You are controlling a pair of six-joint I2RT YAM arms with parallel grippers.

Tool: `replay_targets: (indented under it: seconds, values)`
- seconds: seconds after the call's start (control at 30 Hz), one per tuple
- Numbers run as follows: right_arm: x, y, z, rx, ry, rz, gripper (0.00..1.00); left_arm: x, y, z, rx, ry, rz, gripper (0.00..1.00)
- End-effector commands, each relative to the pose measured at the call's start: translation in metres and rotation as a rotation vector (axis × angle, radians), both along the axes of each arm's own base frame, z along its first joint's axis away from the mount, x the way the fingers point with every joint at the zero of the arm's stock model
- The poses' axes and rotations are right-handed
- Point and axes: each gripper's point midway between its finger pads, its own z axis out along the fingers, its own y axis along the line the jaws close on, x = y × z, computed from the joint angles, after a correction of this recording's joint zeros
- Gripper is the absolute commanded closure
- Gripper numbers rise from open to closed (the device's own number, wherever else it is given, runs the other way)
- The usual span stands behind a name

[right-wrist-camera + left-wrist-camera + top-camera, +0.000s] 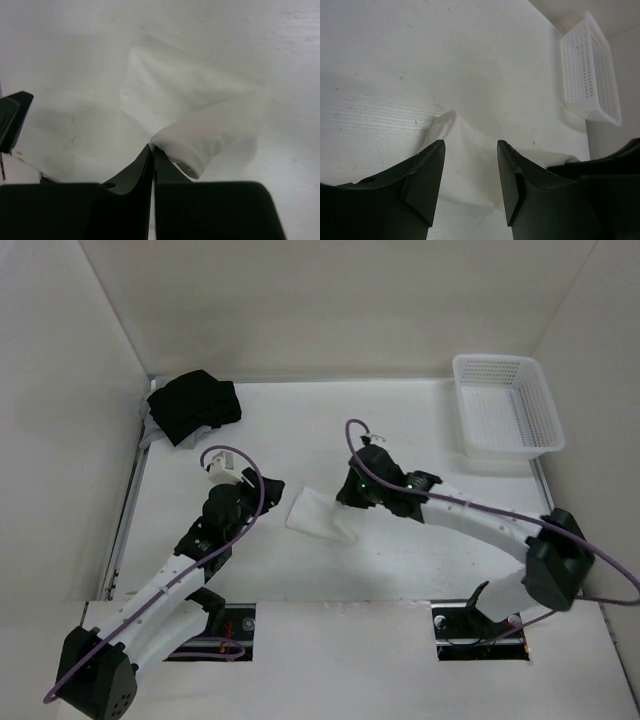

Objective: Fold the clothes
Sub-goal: Fold the tank top

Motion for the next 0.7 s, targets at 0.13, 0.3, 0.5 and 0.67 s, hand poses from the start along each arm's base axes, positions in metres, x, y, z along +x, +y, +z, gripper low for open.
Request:
replay_targets:
  seconds: [0.13,0.3,0.5,0.67]
  values:
    - [0.028,0.109,-0.003,-0.015,-0.011,0.143,0.86,0.002,0.022,0.037,-0.05,-0.091,0.038,0.55]
    - [0.021,0.142,0.013,0.048,-0.044,0.183,0.64,0.001,0.043,0.037,-0.045,-0.092,0.096,0.52]
    - [-0.004,0.106,0.06,0.17,-0.16,0.183,0.53,0.004,0.015,0.027,-0.046,-0.056,0.024,0.52]
    - [-0.004,0.065,0.02,0.154,-0.13,0.142,0.99,0.002,-0.031,0.012,-0.024,-0.04,-0.076,0.5]
